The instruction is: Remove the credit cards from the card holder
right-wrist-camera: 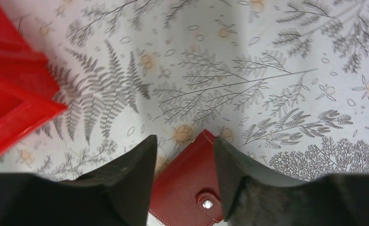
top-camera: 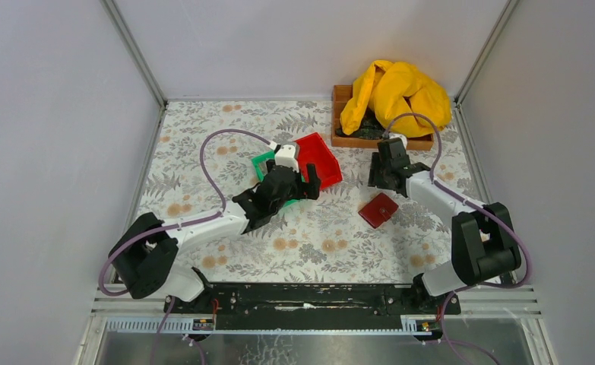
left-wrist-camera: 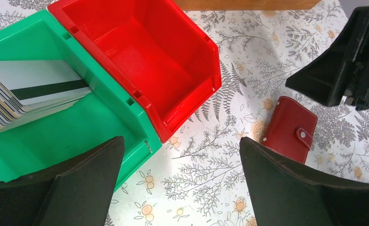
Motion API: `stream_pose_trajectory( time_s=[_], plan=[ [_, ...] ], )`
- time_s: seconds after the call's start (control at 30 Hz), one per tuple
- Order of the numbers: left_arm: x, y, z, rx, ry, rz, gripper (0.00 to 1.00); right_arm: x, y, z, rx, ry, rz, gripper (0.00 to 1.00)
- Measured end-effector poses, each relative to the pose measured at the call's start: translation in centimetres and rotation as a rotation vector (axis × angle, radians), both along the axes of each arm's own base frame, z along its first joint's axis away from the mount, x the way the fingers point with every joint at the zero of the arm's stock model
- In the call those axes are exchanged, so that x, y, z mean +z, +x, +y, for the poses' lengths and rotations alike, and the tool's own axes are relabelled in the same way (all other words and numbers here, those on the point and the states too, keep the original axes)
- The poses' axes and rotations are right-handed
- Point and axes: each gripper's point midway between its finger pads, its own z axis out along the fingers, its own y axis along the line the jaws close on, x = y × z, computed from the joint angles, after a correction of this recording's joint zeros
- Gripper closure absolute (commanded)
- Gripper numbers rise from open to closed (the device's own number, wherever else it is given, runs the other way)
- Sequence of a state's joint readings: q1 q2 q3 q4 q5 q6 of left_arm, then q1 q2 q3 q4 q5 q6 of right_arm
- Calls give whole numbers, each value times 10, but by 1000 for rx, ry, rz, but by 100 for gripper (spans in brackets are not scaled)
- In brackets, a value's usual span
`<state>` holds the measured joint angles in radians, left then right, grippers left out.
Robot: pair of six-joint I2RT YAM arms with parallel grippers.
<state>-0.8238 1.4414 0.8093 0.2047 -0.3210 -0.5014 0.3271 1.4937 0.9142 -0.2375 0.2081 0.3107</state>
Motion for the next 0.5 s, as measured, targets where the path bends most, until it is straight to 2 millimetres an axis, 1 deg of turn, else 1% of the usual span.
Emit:
stream_pose_trajectory(
  time_s=[0.1, 0.17, 0.27, 0.33, 0.4, 0.5],
  plan=[
    [-3, -3, 2, -7, -6, -6, 0, -4, 3, -16, -59, 14, -10, 56],
    [-7, -5, 2, -15, -4, -1, 0, -7, 3, -23, -86, 22, -10, 62],
    [-11, -9, 1, -31, -4, 8, 0, -14, 0, -31, -116, 35, 3, 67],
    [-14, -12, 0, -41, -5, 12, 0, -19, -2, -31, -122, 48, 14, 71],
    [-15, -14, 0, -48, -3, 15, 0, -25, -7, -27, -109, 70, 28, 75],
    [-15, -15, -1, -55, -4, 15, 0, -39, -18, -20, -82, 110, 55, 77]
  ],
)
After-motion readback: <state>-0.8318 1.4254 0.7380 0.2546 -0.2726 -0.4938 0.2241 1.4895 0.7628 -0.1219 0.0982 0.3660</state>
